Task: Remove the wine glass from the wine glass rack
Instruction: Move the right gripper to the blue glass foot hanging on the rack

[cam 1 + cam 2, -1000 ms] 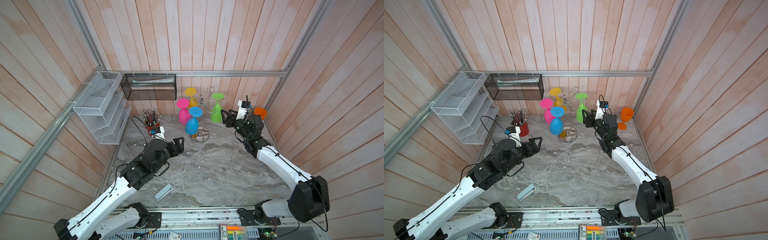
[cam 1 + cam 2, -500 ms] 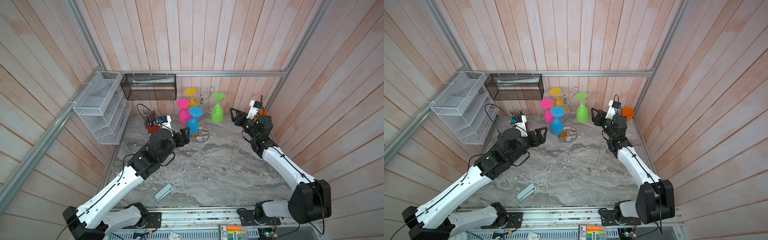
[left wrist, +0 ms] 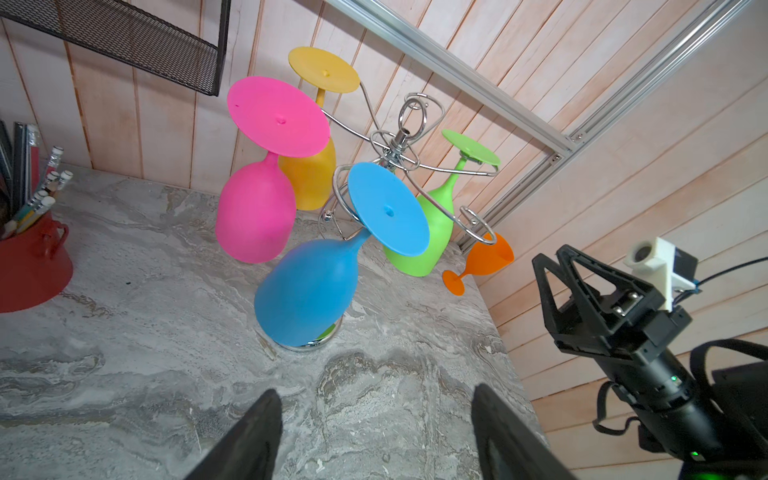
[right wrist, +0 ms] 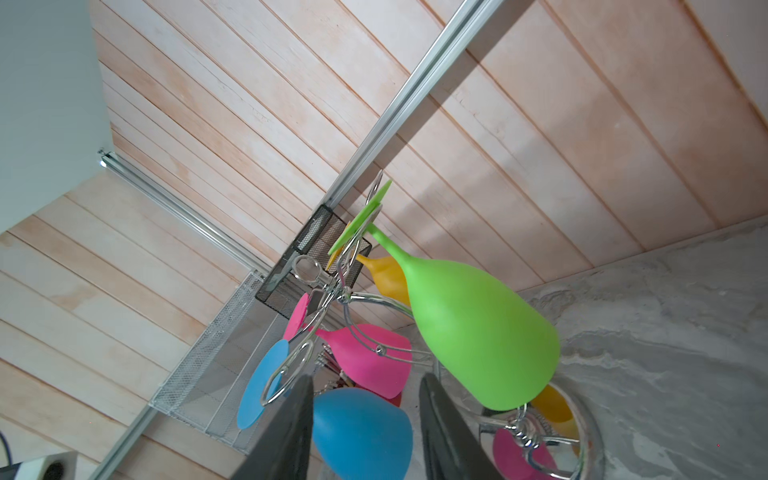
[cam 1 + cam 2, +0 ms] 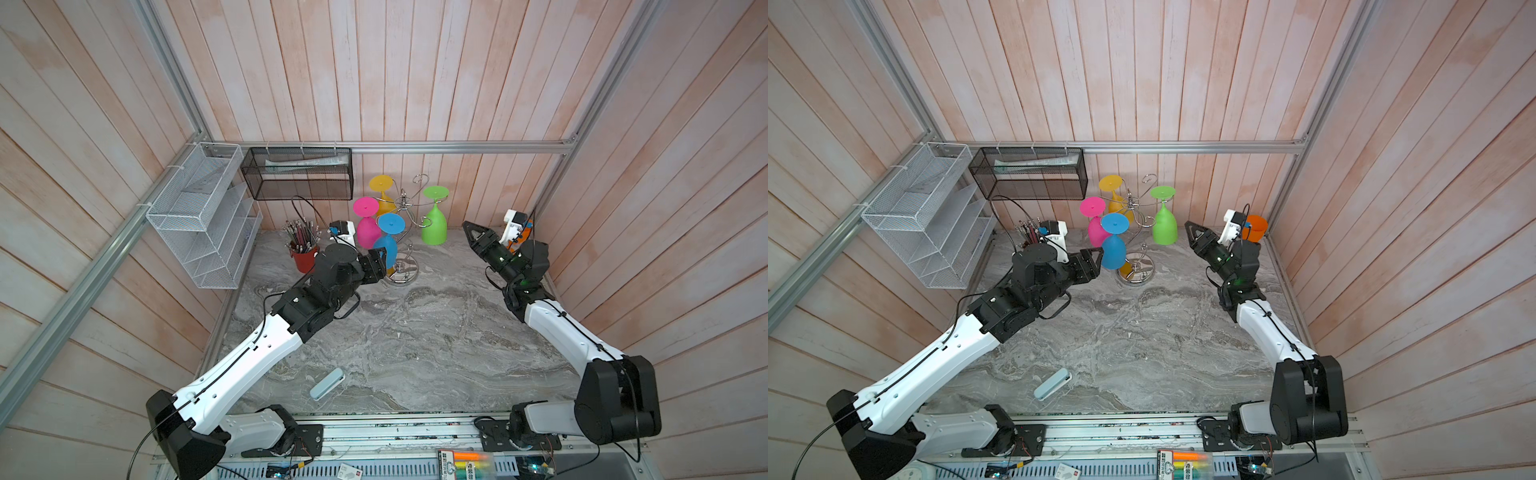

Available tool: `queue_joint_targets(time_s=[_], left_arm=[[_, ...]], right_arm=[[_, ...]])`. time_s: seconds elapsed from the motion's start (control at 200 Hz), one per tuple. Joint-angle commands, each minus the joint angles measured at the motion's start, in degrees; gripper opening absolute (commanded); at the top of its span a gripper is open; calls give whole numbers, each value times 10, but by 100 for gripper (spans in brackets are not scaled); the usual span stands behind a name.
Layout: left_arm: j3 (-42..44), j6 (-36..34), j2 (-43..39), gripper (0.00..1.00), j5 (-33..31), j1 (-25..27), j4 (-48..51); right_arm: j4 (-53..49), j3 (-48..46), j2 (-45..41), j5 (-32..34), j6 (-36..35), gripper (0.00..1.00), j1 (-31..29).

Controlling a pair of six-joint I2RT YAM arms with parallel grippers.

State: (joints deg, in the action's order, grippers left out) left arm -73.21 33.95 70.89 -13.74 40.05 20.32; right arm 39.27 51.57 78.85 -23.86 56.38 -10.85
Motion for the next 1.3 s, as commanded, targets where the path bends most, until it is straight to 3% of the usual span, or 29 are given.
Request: queue_joint_targets(time_s=[0.0, 0.22, 0.3, 0.515, 0.96, 1.29], left_arm=[[4, -31, -7, 73, 9, -13, 6], [0, -171, -5, 74, 59, -17, 6], [5, -233, -3, 78, 65, -17, 3], [96, -338, -36, 86, 95, -17, -72], [233, -411, -133, 87, 136, -18, -177], [271, -392, -162, 87, 177, -35, -213]], right_arm=[[80, -11, 14, 2, 70, 42, -33], [120, -5, 58, 11, 139, 41, -84], [140, -7, 74, 12, 163, 40, -94], [135, 8, 97, 39, 173, 39, -124], [118, 52, 136, 74, 167, 32, -171], [114, 60, 127, 114, 174, 29, -191]])
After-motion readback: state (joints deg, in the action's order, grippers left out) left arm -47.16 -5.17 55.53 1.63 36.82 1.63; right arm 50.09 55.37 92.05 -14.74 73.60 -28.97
